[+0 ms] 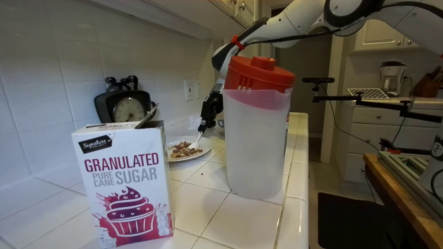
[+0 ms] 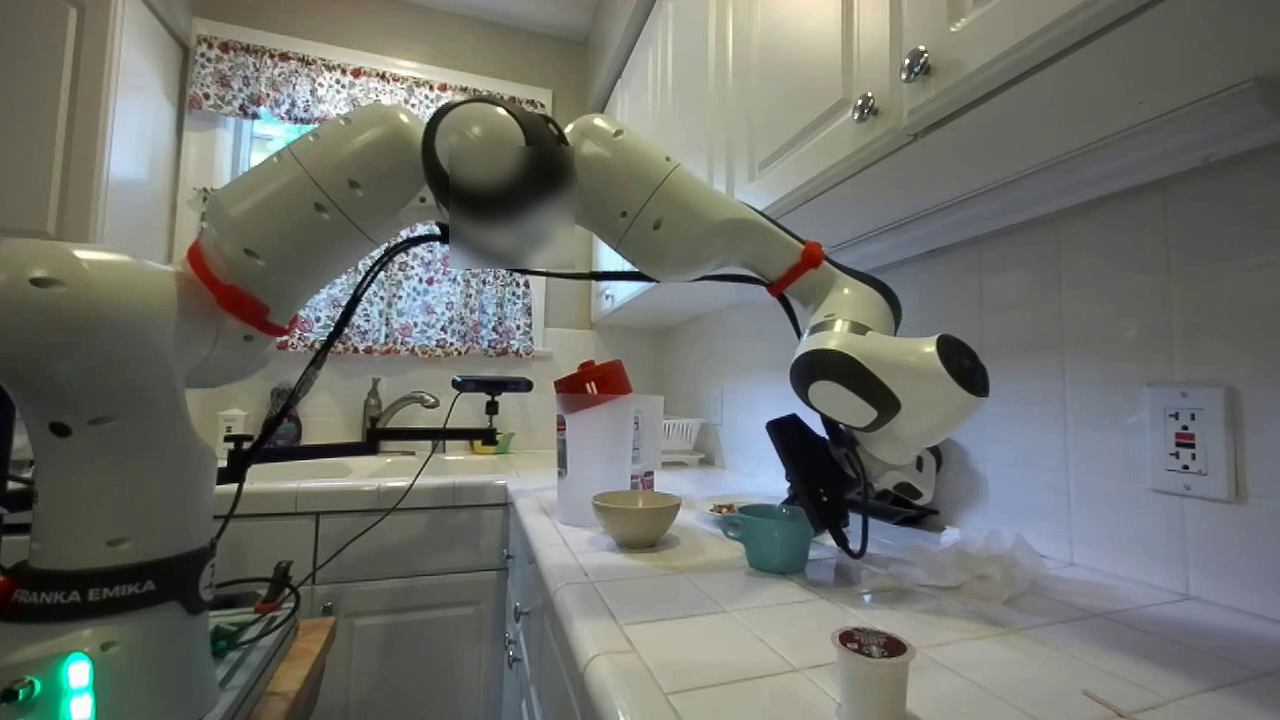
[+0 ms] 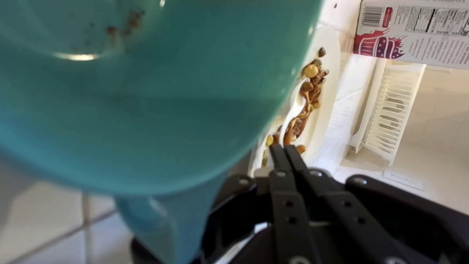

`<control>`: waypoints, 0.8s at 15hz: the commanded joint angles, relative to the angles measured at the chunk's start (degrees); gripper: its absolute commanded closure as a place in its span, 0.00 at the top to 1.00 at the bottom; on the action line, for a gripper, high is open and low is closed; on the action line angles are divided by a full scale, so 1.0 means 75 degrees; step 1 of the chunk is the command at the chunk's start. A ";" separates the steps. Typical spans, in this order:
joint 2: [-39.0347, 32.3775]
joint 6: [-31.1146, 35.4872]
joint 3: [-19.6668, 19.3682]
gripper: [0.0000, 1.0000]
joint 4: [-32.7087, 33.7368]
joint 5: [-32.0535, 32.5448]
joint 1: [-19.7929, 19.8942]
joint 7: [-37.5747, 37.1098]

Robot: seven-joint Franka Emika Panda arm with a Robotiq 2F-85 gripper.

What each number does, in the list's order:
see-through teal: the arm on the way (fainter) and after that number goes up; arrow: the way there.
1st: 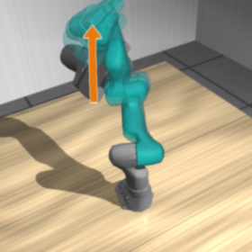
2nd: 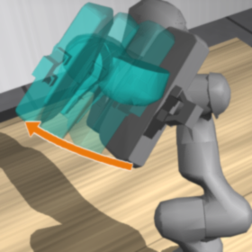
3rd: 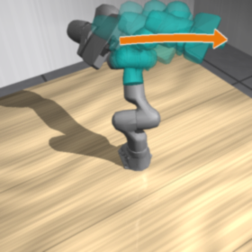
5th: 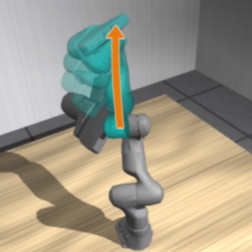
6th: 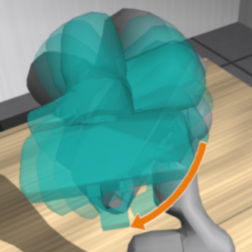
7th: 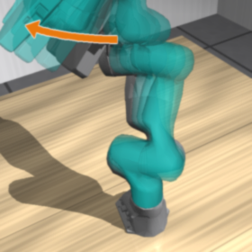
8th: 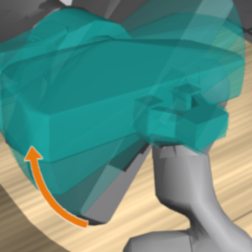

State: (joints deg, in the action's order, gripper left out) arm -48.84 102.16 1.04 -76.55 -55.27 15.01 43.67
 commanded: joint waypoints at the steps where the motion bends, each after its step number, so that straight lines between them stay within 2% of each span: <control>1: -0.0504 -0.0382 0.0168 0.01 0.0723 -0.0047 0.0129 -0.0520; 12: -0.0691 -0.0524 0.0261 0.01 0.1164 -0.0047 0.0214 -0.1067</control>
State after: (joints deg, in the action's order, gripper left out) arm -51.85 100.02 1.96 -71.32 -55.27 15.49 37.67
